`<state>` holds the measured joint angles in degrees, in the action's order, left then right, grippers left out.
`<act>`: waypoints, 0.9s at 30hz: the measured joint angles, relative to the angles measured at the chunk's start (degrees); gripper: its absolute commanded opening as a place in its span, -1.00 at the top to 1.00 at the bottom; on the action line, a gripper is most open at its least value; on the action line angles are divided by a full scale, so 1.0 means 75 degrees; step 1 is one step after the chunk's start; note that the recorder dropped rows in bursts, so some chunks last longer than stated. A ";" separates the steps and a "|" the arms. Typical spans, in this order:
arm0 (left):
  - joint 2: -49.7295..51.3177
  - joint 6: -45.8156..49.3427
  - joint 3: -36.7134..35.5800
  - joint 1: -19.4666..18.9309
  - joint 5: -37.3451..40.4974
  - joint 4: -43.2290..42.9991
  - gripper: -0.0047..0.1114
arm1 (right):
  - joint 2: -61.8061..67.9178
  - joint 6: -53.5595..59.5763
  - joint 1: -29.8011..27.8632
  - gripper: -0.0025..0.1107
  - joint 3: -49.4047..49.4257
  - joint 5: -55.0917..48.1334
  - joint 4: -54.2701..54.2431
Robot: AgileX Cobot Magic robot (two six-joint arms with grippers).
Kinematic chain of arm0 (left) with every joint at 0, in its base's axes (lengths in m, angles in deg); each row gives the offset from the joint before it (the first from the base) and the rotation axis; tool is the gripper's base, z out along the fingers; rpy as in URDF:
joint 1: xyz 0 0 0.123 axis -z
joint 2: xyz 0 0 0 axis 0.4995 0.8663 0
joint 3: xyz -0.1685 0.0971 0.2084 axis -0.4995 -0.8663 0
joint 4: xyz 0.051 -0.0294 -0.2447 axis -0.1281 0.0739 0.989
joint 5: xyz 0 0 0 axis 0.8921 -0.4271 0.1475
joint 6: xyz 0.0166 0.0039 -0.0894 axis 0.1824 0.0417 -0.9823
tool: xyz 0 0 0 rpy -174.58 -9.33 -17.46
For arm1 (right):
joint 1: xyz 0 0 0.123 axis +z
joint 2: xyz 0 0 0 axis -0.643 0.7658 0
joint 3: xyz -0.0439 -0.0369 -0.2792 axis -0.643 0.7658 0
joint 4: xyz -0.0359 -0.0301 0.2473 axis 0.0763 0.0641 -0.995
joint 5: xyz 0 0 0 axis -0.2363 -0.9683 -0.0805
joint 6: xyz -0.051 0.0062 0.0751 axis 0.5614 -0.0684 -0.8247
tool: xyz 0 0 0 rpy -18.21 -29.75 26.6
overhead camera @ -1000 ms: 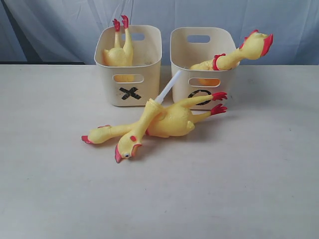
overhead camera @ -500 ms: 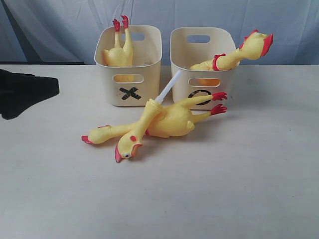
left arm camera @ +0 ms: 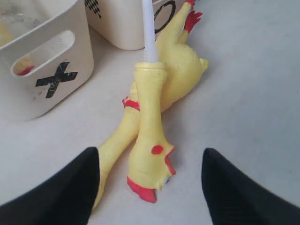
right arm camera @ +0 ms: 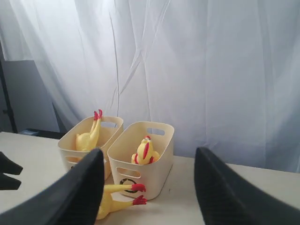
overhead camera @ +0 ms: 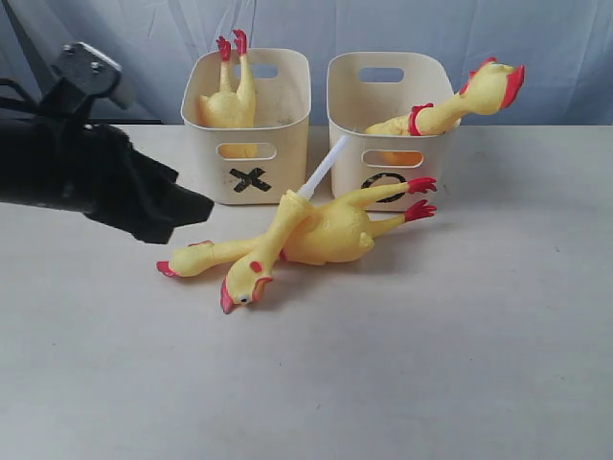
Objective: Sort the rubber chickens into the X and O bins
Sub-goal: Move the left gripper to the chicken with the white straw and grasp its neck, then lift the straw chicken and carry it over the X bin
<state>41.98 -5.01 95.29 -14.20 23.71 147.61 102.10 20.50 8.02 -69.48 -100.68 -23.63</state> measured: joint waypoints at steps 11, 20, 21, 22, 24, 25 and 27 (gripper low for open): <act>0.2343 0.0029 0.1243 0.1108 -0.0861 -0.0088 -0.12 | -0.0565 0.0021 0.0000 0.00 0.0000 -0.0018 0.0679; 0.3519 0.0029 0.2076 0.1400 -0.1176 -0.0180 -0.12 | -0.0565 0.0021 0.0000 0.00 0.0000 -0.0018 0.0701; 0.3650 0.0029 0.2184 0.1400 -0.1195 -0.0180 -0.12 | -0.0565 0.0021 0.0000 0.00 0.0000 -0.0018 0.0701; 0.3726 0.0029 0.2221 0.1400 -0.1231 -0.0195 -0.12 | -0.0565 0.0021 0.0000 0.00 0.0000 -0.0018 0.0701; 0.3872 0.0029 0.2312 0.1400 -0.1282 -0.0195 -0.12 | -0.0565 0.0021 0.0000 0.00 0.0000 -0.0018 0.0701; 0.3961 0.0029 0.2343 0.1400 -0.1334 -0.0195 -0.12 | -0.0565 0.0021 0.0000 0.00 0.0000 -0.0018 0.0701; 0.4034 0.0029 0.2343 0.1400 -0.1384 -0.0208 -0.11 | -0.0565 0.0021 0.0000 0.00 0.0000 -0.0018 0.0701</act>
<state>72.24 -4.79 112.86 -3.70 13.33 146.05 97.86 20.66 8.02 -69.48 -100.81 -18.37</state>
